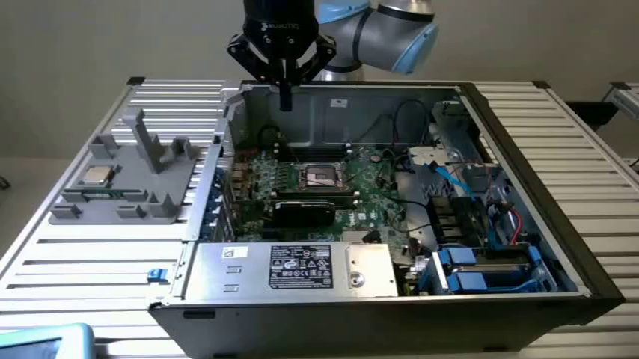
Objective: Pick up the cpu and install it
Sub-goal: 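Reach for the cpu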
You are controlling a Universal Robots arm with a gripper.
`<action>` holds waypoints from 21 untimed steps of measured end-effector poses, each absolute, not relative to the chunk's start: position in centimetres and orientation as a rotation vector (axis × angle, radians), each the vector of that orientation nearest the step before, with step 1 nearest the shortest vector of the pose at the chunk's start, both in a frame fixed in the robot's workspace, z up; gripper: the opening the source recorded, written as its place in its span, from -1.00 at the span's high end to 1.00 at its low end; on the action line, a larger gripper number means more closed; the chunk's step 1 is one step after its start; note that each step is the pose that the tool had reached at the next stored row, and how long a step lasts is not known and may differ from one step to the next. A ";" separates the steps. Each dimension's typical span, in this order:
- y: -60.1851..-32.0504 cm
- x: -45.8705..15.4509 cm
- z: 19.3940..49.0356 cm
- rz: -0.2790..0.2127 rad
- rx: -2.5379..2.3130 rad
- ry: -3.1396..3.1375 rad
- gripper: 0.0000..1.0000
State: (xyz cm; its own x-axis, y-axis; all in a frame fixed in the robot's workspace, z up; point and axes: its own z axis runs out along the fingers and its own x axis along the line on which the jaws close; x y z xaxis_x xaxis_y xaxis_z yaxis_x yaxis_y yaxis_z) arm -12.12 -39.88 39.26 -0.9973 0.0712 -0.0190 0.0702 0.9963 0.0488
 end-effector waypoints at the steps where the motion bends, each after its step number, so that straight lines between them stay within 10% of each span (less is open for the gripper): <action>1: -39.9 -12.1 39.3 0.075 0.110 3.118 0.78; 21: -39.9 -15.0 39.3 0.075 0.110 3.114 0.78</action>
